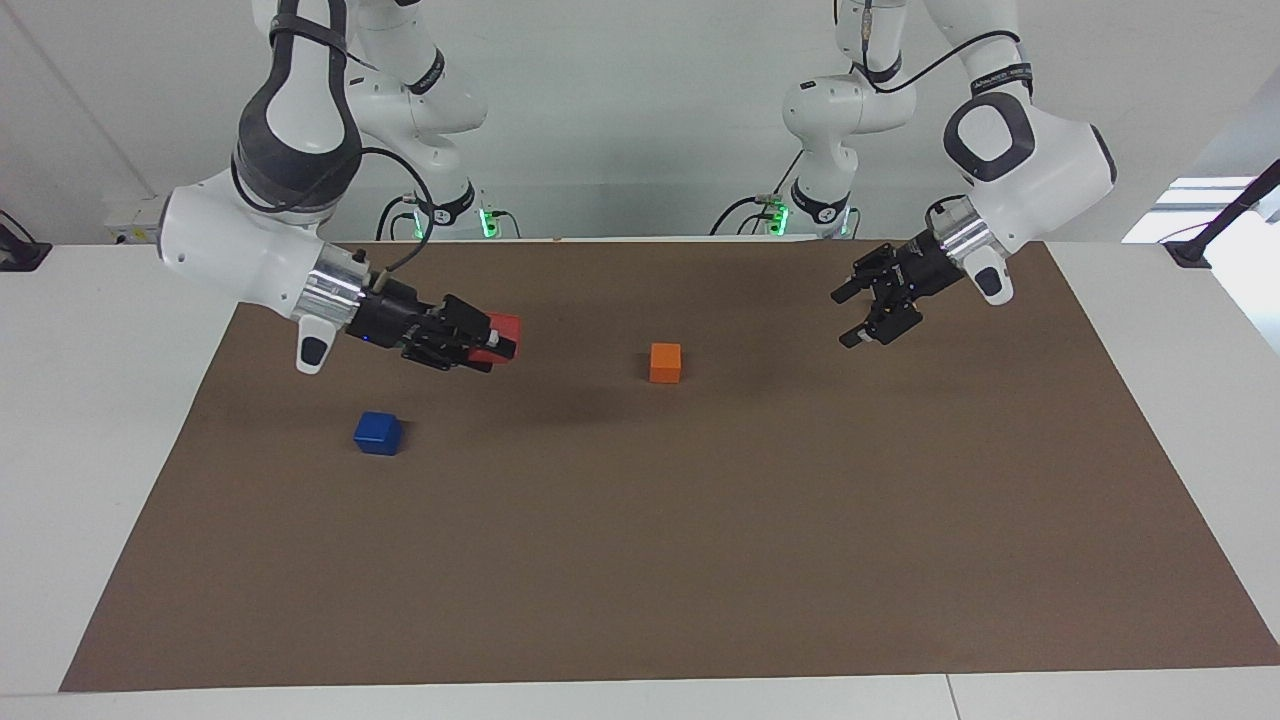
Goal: Transfer red block to right arm and stack on blue block
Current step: 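Open the left gripper and carry the red block toward the blue block, then lower the red block onto the blue block with the right gripper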
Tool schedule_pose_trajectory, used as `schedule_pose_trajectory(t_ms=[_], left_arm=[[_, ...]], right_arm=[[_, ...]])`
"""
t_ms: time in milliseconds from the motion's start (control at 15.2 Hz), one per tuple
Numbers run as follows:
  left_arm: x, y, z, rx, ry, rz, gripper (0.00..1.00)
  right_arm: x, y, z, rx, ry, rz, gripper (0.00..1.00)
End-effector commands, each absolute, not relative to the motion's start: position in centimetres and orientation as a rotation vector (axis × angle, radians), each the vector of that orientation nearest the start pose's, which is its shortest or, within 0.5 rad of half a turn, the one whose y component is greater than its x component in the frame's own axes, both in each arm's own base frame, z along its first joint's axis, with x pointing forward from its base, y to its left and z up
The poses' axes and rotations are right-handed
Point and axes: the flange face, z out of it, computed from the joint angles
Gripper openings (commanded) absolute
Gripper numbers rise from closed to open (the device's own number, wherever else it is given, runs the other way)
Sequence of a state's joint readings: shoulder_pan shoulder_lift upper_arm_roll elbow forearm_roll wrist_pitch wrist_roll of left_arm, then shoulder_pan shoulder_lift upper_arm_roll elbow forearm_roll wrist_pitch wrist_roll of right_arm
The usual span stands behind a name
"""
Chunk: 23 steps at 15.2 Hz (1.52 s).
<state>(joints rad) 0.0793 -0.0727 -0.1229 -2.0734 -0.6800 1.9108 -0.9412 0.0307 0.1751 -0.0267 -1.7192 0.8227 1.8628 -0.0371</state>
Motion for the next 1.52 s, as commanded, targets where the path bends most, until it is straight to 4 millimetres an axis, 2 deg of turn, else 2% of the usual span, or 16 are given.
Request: schedule_pose_trajectory(t_ms=[0, 132, 264, 396, 527, 857, 989, 1187, 1385, 1451], left_arm=[[54.1, -4.0, 45.9, 2.46, 1.172, -0.446, 1.0], [54.5, -2.9, 45.5, 2.679, 0.992, -0.371, 1.0], [54.6, -2.3, 45.1, 2.858, 0.712, -0.318, 1.0], [54.5, -2.2, 44.9, 2.999, 0.457, -0.293, 1.0], [54.8, -1.6, 45.7, 3.067, 0.281, -0.262, 1.0], [56.0, 1.2, 48.7, 3.164, 0.095, -0.302, 1.0], [55.7, 1.1, 48.8, 3.224, 0.041, -0.33, 1.0], [55.3, 1.2, 49.9, 3.231, 0.048, -0.309, 1.0], [54.1, 0.4, 50.0, 3.233, 0.032, -0.33, 1.0], [54.4, 0.3, 50.2, 3.234, 0.039, -0.305, 1.0]], right_arm=[[63.2, 3.1, 49.4, -2.575, 0.252, 0.003, 0.0], [63.3, 1.7, 50.1, -2.767, 0.203, -0.028, 0.0], [63.2, 1.2, 49.8, -2.936, 0.145, -0.037, 0.0], [63.3, 0.3, 49.2, -3.012, 0.123, -0.038, 0.0], [62.9, 0.1, 48.6, -3.067, 0.099, -0.011, 0.0], [62.3, -0.8, 44.1, -3.242, 0.046, -0.043, 0.0], [62.4, -0.8, 42.9, -3.259, 0.067, -0.087, 0.0], [62.4, -0.5, 40.8, -3.258, 0.1, -0.131, 0.0], [61.9, 0.1, 39.6, -3.255, 0.104, -0.131, 0.0], [61.5, 0.0, 38.7, -3.253, 0.114, -0.124, 0.0]])
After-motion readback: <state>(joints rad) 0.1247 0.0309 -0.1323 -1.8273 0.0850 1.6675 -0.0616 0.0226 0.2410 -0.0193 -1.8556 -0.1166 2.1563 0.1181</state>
